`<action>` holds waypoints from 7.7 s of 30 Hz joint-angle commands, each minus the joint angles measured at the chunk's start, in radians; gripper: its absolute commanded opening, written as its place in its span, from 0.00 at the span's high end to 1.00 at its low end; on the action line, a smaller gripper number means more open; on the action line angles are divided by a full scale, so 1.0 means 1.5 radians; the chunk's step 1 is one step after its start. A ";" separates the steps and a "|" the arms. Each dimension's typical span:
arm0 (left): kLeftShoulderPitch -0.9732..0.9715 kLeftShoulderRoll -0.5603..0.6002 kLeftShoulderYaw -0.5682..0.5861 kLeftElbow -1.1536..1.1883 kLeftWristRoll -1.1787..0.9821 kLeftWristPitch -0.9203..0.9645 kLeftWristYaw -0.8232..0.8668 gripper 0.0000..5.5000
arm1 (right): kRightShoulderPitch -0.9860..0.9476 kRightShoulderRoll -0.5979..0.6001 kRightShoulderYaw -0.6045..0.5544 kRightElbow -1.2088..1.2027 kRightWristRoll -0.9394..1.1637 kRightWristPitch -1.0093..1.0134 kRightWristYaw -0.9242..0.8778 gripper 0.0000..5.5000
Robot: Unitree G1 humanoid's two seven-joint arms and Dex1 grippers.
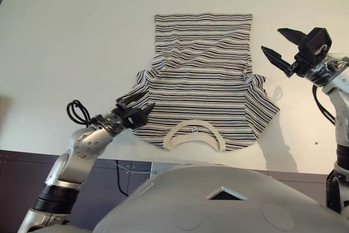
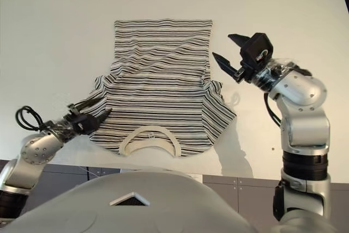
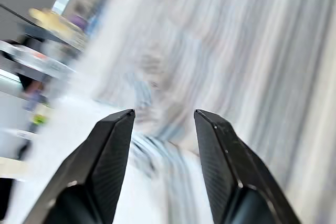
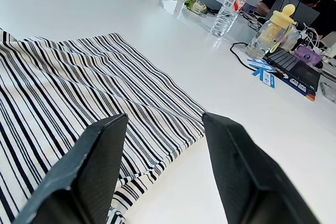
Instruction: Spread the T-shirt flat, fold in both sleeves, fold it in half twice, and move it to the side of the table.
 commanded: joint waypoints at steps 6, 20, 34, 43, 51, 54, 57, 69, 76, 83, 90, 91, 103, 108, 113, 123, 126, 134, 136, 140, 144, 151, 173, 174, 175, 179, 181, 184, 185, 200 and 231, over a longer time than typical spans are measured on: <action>0.065 0.027 0.191 0.070 0.111 -0.067 0.102 0.62 | 0.071 0.117 0.000 0.022 -0.120 -0.075 -0.209 0.53; -0.049 0.275 0.011 0.268 0.085 -0.315 -0.209 0.62 | 0.131 0.174 0.042 0.044 -0.202 -0.138 -0.290 0.53; -0.022 0.186 -0.004 0.268 0.242 -0.238 -0.024 0.65 | 0.105 0.179 0.058 0.074 -0.207 -0.147 -0.289 0.52; -0.009 0.174 0.000 0.259 0.263 -0.172 0.022 0.93 | 0.114 0.185 0.065 0.073 -0.209 -0.147 -0.293 0.52; 0.036 0.161 0.020 0.213 0.240 -0.192 0.066 0.98 | 0.130 0.191 0.065 0.067 -0.215 -0.149 -0.301 0.52; 0.050 0.145 0.065 0.193 0.252 -0.186 0.122 0.98 | 0.137 0.197 0.061 0.068 -0.219 -0.151 -0.307 0.52; 0.068 0.125 0.116 0.157 0.270 -0.195 0.182 0.98 | 0.148 0.195 0.056 0.066 -0.218 -0.154 -0.310 0.52; 0.144 0.118 0.157 0.181 0.300 -0.268 0.226 0.98 | 0.140 0.180 0.036 0.083 -0.215 -0.166 -0.300 0.52; 0.051 0.031 0.132 0.067 0.280 -0.212 0.230 0.98 | 0.122 0.180 0.048 0.099 -0.218 -0.171 -0.289 0.52; 0.048 -0.007 0.062 0.039 0.275 -0.225 0.193 0.98 | 0.104 0.178 0.051 0.114 -0.218 -0.172 -0.277 0.52; 0.005 -0.014 -0.051 0.076 0.269 -0.201 0.090 0.91 | 0.097 0.178 0.062 0.124 -0.222 -0.172 -0.268 0.52; 0.003 -0.019 -0.060 0.074 0.267 -0.189 0.078 0.87 | 0.093 0.177 0.063 0.128 -0.222 -0.173 -0.264 0.52; 0.015 -0.091 0.068 -0.031 0.148 -0.134 0.148 0.47 | 0.090 0.172 0.049 0.156 -0.226 -0.189 -0.274 0.52; 0.007 -0.109 0.125 0.062 0.198 0.014 0.159 0.34 | 0.072 0.164 0.041 0.170 -0.223 -0.193 -0.271 0.52; -0.011 -0.112 0.042 0.094 0.243 0.049 0.120 0.34 | 0.044 0.151 0.035 0.193 -0.222 -0.199 -0.262 0.52; -0.081 -0.158 -0.025 0.065 0.233 0.024 0.144 0.34 | 0.029 0.157 0.044 0.206 -0.224 -0.204 -0.253 0.52; -0.075 -0.169 -0.067 0.096 0.226 0.046 0.109 0.34 | 0.019 0.140 0.033 0.208 -0.220 -0.201 -0.240 0.52; -0.048 -0.169 -0.065 0.094 0.210 0.109 0.101 0.34 | -0.003 0.102 0.019 0.207 -0.189 -0.202 -0.174 0.52; -0.034 -0.178 -0.024 0.039 0.206 0.074 0.159 0.34 | 0.014 0.044 -0.012 0.179 -0.161 -0.218 -0.114 0.52; 0.007 -0.211 -0.002 -0.054 0.211 0.039 0.223 0.34 | 0.071 -0.093 -0.049 0.199 -0.261 -0.410 -0.101 0.52; 0.072 -0.276 0.004 -0.142 0.238 0.066 0.271 0.34 | 0.232 -0.183 -0.063 0.257 -0.401 -0.721 -0.164 0.52; 0.143 -0.398 0.005 -0.164 0.270 0.135 0.362 0.34 | 0.294 -0.287 -0.062 0.402 -0.496 -0.993 -0.213 0.52; 0.079 -0.389 0.021 -0.103 0.256 0.149 0.356 0.34 | 0.289 -0.196 0.040 0.278 -0.576 -0.708 -0.233 0.80; 0.078 -0.390 0.021 -0.103 0.256 0.149 0.356 0.34 | 0.289 -0.192 0.041 0.277 -0.581 -0.697 -0.238 0.84; 0.078 -0.390 0.020 -0.102 0.255 0.150 0.355 0.34 | 0.290 -0.189 0.043 0.273 -0.584 -0.691 -0.242 0.88; 0.073 -0.390 0.020 -0.099 0.255 0.149 0.355 0.34 | 0.303 -0.188 0.052 0.260 -0.592 -0.682 -0.257 0.98; 0.071 -0.390 0.019 -0.096 0.254 0.149 0.355 0.34 | 0.311 -0.184 0.050 0.250 -0.594 -0.682 -0.272 0.98; 0.077 -0.394 0.017 -0.098 0.257 0.149 0.360 0.34 | 0.316 -0.170 0.020 0.225 -0.591 -0.697 -0.331 0.98; 0.081 -0.396 0.018 -0.099 0.258 0.149 0.363 0.34 | 0.314 -0.166 0.008 0.219 -0.587 -0.702 -0.351 0.98; 0.058 -0.374 0.024 -0.077 0.245 0.147 0.343 0.34 | 0.288 -0.077 0.050 0.100 -0.575 -0.761 -0.392 0.98; 0.131 0.251 0.027 0.154 0.021 -0.284 -0.190 0.09 | 0.323 -0.337 0.186 0.116 -0.414 -0.762 -0.124 0.49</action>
